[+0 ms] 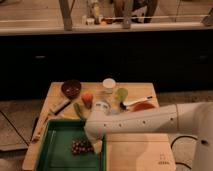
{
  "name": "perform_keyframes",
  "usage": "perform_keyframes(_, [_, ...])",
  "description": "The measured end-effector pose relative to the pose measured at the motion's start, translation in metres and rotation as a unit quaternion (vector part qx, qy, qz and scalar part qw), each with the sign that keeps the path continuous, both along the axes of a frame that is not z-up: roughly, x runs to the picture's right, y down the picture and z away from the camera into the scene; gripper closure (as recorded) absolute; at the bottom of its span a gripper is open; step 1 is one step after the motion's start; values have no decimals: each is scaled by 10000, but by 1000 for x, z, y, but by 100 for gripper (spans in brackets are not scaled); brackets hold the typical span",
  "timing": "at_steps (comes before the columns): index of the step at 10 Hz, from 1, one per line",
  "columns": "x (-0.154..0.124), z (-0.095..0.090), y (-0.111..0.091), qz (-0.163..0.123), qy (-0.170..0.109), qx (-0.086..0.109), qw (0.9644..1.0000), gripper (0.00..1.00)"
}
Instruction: Place grapes in table surface
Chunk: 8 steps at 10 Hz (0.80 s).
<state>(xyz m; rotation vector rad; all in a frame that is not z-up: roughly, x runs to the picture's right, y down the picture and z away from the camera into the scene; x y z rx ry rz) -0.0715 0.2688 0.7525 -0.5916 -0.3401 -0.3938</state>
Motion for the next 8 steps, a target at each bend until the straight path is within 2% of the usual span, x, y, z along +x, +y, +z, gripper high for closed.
perform_keyframes(8, [0,2,4,-24,-136,-114,9998,20])
